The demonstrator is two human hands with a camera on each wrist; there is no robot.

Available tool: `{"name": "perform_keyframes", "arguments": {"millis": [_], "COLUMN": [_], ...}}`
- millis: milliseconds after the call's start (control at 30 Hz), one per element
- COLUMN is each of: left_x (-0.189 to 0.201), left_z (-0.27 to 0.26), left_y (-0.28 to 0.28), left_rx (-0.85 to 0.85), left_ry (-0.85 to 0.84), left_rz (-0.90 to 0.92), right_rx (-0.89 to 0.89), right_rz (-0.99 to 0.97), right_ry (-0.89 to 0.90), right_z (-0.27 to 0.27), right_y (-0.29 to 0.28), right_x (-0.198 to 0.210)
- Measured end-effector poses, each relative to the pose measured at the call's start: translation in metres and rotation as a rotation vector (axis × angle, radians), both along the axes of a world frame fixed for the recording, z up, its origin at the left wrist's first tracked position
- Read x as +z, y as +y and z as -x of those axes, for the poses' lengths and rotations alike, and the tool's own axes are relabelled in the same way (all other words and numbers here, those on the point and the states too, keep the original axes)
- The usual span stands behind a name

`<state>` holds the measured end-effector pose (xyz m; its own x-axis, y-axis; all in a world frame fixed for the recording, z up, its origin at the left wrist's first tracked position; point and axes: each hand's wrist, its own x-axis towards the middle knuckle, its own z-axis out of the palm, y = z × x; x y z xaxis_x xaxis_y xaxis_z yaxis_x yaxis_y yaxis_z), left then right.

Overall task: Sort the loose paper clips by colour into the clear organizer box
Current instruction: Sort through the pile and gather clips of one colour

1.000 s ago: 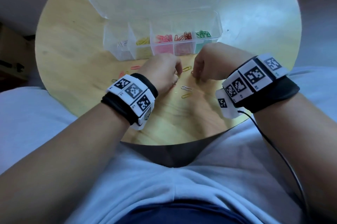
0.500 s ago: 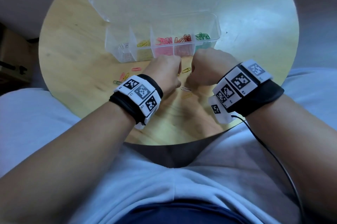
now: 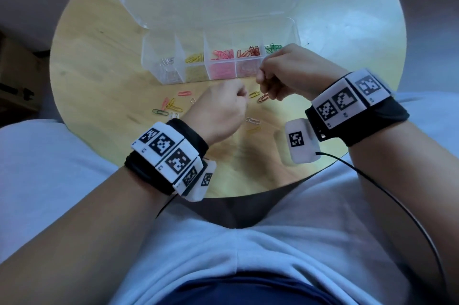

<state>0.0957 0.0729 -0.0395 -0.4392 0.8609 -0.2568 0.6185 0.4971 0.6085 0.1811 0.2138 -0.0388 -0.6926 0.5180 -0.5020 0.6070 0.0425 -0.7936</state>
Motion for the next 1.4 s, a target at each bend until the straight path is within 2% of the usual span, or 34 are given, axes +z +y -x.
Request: {"name": "perform_keyframes", "arguments": {"millis": [67, 100, 200, 267, 500, 733, 833, 933, 1133, 1300, 1400], "left_x": [-0.004, -0.007, -0.02, -0.025, -0.022, -0.017, -0.014, -0.014, -0.014, -0.017, -0.018], "left_z": [-0.008, -0.012, -0.017, -0.018, -0.024, -0.022, -0.025, -0.025, -0.022, -0.026, -0.025], "left_y": [-0.001, -0.001, -0.004, -0.005, -0.004, -0.001, 0.003, 0.006, 0.008, 0.009, 0.012], "left_rx": [-0.074, -0.121, -0.224, -0.257, -0.3, -0.291, -0.316, -0.334, -0.338, -0.346, -0.334], "left_ry": [0.043, 0.101, 0.246, 0.318, 0.436, 0.427, 0.462, 0.474, 0.455, 0.515, 0.475], "left_rz": [0.044, 0.091, 0.22, 0.246, 0.24, 0.265, 0.299, 0.304, 0.283, 0.291, 0.319], "right_rx": [-0.067, -0.063, 0.13, 0.219, 0.233, 0.311, 0.305, 0.237, 0.051, -0.087, -0.107], "right_rz": [0.026, -0.029, -0.401, -0.551, -0.613, -0.639, -0.527, -0.377, -0.199, 0.213, 0.267], "right_ry": [0.0, -0.01, -0.113, -0.167, -0.284, -0.307, -0.241, -0.162, -0.096, 0.113, 0.155], "right_z": [0.006, 0.009, 0.01, 0.009, 0.012, 0.015, 0.014, 0.012, 0.008, 0.005, 0.004], "right_y": [-0.002, -0.003, -0.004, -0.004, -0.002, -0.011, -0.012, -0.011, -0.003, -0.003, -0.003], "right_x": [-0.002, -0.004, -0.01, -0.014, -0.018, -0.02, -0.016, -0.007, 0.006, 0.013, 0.013]}}
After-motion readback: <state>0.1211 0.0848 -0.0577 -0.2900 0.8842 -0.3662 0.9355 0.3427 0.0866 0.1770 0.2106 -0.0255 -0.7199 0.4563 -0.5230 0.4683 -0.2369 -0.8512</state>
